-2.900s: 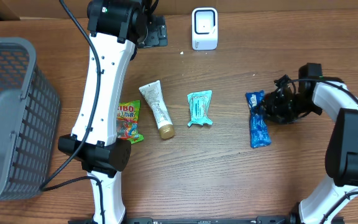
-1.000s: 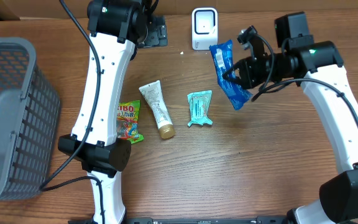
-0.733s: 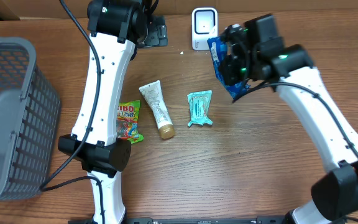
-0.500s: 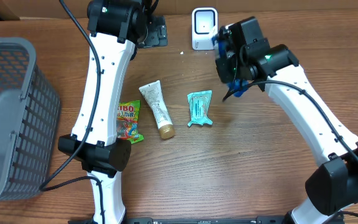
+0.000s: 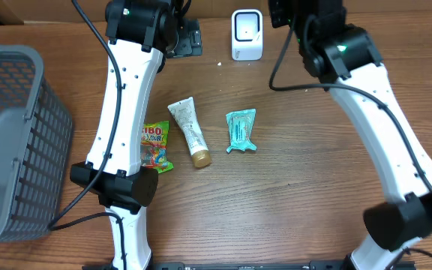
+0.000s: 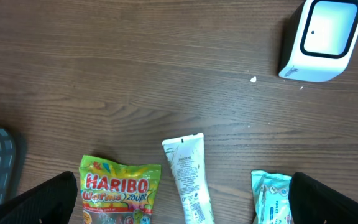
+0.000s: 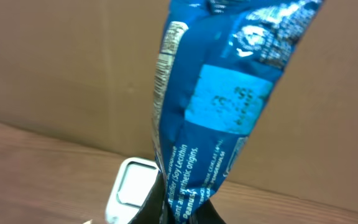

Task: Scan the item barcode
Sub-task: 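Carry the blue bar to the scanner and hold its barcode under it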

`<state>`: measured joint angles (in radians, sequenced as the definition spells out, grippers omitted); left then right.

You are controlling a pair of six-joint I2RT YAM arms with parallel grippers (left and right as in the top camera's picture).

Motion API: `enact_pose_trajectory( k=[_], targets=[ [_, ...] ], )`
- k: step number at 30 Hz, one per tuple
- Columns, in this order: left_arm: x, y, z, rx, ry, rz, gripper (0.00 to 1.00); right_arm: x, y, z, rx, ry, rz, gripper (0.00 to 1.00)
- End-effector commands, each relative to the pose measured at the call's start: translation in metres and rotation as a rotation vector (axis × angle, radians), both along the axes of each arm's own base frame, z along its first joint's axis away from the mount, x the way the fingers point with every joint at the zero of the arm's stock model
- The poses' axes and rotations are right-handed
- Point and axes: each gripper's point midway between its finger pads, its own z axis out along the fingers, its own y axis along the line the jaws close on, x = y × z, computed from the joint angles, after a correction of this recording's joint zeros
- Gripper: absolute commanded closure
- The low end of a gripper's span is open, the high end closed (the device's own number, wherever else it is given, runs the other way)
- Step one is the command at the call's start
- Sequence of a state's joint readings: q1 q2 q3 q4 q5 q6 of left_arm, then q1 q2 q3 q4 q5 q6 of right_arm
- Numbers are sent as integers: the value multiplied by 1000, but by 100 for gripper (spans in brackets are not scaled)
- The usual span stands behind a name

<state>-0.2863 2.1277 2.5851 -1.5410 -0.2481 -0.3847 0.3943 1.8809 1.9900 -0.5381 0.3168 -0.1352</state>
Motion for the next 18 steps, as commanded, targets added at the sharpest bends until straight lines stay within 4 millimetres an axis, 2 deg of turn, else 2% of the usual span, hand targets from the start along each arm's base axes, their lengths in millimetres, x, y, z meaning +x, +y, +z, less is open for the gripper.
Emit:
enact_pose_trajectory(
  k=[1,2,4,8,11,13,18],
  targets=[
    [0,2,3,15,-10,-5,0,29,-7,-49,-95,52,-84,96],
    [0,2,3,15,-10,-5,0,38,-3,-69,-106,73,-83,96],
    [0,2,3,15,-10,-5,0,53,0,-95,-182,82,-72,96],
    [0,2,3,15,-10,-5,0,73,-2,-124,-357,69,-64,96],
    [0,2,3,15,-10,-5,0,88,5,-153,-612,72,36,96],
    [0,2,3,15,-10,-5,0,95,5,-162,-705,57,39,96],
    [0,1,3,15,-10,-5,0,111,8,-173,-803,1,41,96]
  ],
)
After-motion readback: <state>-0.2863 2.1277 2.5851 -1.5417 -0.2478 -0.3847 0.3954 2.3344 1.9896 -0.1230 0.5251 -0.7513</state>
